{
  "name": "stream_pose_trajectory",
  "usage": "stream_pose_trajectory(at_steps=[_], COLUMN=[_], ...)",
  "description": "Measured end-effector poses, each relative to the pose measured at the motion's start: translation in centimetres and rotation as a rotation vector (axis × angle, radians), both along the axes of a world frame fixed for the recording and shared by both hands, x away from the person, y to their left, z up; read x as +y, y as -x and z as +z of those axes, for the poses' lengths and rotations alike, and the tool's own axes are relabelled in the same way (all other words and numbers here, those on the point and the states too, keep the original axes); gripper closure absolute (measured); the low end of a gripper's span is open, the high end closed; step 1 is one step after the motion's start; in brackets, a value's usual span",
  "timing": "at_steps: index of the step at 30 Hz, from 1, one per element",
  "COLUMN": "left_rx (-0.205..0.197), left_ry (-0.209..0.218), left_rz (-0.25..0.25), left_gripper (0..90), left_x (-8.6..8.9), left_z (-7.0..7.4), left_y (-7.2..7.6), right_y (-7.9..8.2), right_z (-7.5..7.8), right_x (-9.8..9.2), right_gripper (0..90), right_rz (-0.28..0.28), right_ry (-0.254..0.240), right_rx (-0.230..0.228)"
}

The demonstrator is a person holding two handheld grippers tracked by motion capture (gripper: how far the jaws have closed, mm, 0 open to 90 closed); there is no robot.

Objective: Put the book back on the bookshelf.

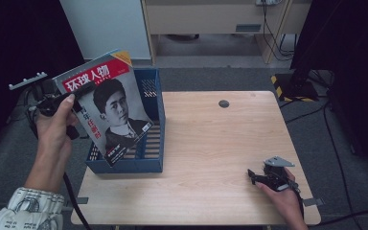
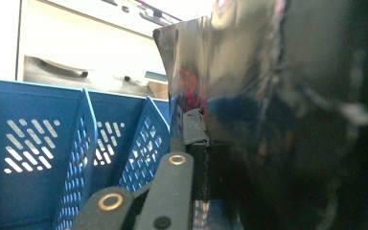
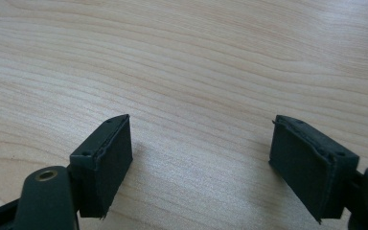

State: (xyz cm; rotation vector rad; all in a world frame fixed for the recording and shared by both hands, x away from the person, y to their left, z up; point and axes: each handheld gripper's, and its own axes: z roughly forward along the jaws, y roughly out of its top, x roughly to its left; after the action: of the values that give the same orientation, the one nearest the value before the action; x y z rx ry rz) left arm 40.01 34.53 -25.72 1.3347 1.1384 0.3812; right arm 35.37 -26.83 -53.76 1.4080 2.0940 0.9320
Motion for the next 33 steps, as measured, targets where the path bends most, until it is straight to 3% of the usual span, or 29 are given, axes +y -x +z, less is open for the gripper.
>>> stream_pose_trajectory(at_steps=[8,12,16,23,33], left_rx=[-0.007,-0.007,-0.007,0.003,0.004], left_ry=[0.002,0.008,-0.015,-0.001,-0.005], left_rz=[0.013,0.027,0.035,0.065,0.087], left_gripper=[86.9,86.9,86.9,86.9,86.9], left_x=[1.0,2.1,3.0,4.7,6.4], left_z=[0.1,0.2,0.0,-0.8,-0.7], left_y=[0.2,0.6,1.0,1.8,2.6], right_y=[0.0,-0.1,-0.1,-0.2,-0.3], right_z=[0.0,0.0,0.0,0.0,0.0], right_x=[0.0,0.0,0.0,0.0,0.1], right_gripper=[22.6,22.6,22.6,22.6,22.6], right_rz=[-0.001,-0.003,0.002,0.006,0.009], right_ry=[0.0,-0.001,0.001,0.0,0.004], right_rx=[0.002,0.0,-0.001,0.0,0.0])
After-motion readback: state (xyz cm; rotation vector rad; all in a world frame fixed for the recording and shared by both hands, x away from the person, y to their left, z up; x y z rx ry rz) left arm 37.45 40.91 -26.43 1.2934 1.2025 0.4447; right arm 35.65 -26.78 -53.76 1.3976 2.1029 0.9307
